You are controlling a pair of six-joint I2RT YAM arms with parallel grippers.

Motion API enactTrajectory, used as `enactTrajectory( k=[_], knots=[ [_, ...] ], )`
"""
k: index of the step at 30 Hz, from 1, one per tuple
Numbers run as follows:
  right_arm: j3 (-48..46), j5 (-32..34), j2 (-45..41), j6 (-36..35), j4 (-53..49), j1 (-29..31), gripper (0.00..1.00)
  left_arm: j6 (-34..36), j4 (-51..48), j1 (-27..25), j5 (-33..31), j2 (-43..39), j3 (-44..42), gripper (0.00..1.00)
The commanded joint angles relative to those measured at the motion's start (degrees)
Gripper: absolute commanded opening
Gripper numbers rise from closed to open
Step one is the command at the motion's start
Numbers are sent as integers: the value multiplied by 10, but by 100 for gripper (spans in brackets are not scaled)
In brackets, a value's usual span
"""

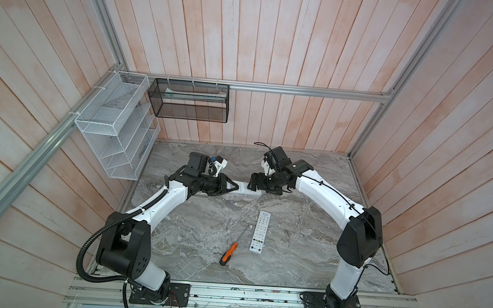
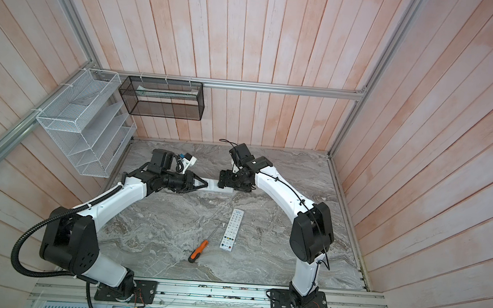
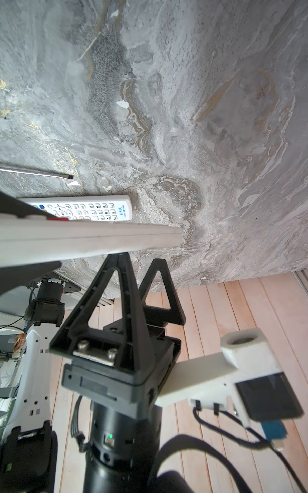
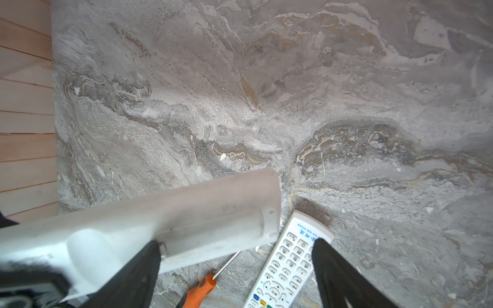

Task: Unload the batteries from the remote control

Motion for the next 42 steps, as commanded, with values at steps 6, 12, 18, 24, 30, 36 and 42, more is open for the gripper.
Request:
enactTrajectory(
  k=[6, 12, 18, 24, 30, 36, 42],
  knots=[
    [-1, 102, 5, -3, -46, -10, 89, 32, -16, -5, 32, -12, 24, 14],
    [-12, 76, -6, -6, -23, -10, 89, 34, -20, -5, 29, -14, 22, 14],
    [-50, -26, -36, -2, 65, -10, 90, 30, -16, -5, 31, -14, 19, 14],
    [-74, -77, -42, -1, 93, -10, 91, 23, -9, -5, 36, -15, 18, 14],
    [-109, -91, -46, 12, 118, -12, 93, 15, 4, -5, 49, -17, 18, 14],
    [-126, -87, -50, 17, 121, -15, 93, 9, 14, -5, 60, -21, 13, 14],
    [-137, -88, -52, 21, 122, -15, 93, 6, 21, -5, 64, -24, 9, 14]
  ],
)
